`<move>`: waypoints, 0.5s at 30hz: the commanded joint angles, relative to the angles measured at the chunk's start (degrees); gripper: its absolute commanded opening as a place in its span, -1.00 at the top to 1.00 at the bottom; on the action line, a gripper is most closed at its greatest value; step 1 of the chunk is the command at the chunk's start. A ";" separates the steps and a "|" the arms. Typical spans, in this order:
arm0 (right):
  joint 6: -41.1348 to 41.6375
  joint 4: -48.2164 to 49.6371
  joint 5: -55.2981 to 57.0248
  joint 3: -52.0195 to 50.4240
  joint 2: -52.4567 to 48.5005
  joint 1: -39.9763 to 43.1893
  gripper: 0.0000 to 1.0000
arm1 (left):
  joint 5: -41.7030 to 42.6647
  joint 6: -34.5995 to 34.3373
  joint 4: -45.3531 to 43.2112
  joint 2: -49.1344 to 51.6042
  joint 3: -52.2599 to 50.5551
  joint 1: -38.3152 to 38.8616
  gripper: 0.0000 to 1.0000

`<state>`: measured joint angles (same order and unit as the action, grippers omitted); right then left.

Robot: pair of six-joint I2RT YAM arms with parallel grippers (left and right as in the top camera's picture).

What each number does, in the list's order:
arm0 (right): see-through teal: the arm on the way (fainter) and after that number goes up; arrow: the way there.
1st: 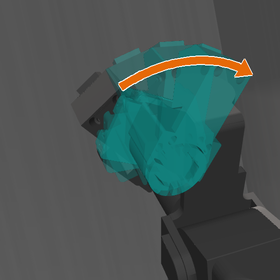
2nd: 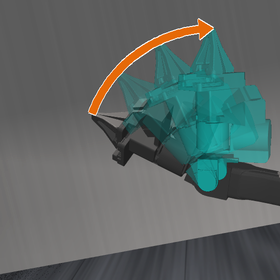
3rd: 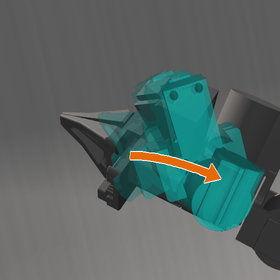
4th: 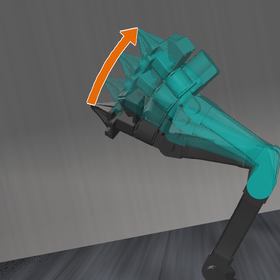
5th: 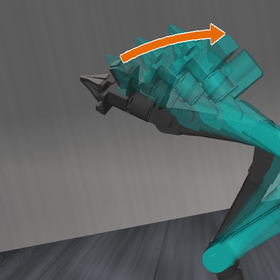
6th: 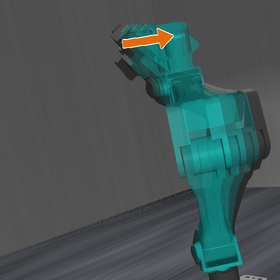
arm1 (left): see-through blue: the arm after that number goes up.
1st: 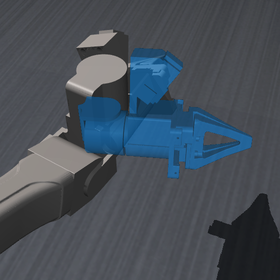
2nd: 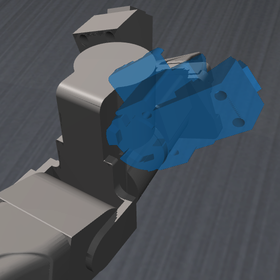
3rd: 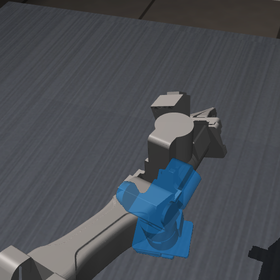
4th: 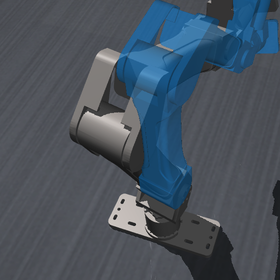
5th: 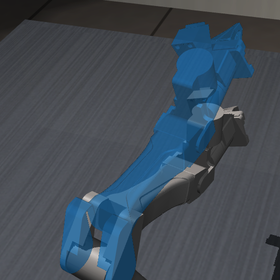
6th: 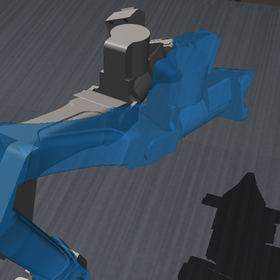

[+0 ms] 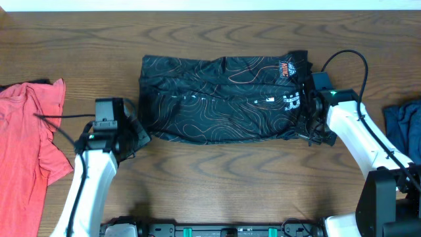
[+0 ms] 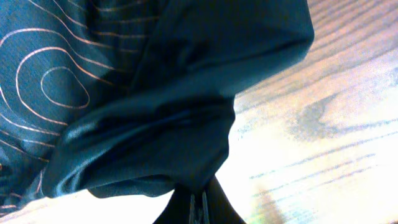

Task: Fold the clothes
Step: 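Fold the jersey's bottom edge up toward the top edge with both grippers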

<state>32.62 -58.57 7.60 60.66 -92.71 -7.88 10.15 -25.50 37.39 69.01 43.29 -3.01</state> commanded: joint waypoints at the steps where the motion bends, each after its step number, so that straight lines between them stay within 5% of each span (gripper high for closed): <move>1: 1.31 -1.11 1.44 1.22 0.57 0.44 0.98 | -3.61 0.33 2.32 -3.39 -0.28 -0.20 0.88; 15: 4.66 -6.27 1.62 1.22 13.35 0.42 0.97 | -3.82 0.28 7.58 -13.68 -0.28 -0.20 0.88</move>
<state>35.81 -64.10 7.81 60.84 -82.81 -7.88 7.44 -25.50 43.86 56.90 43.29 -3.01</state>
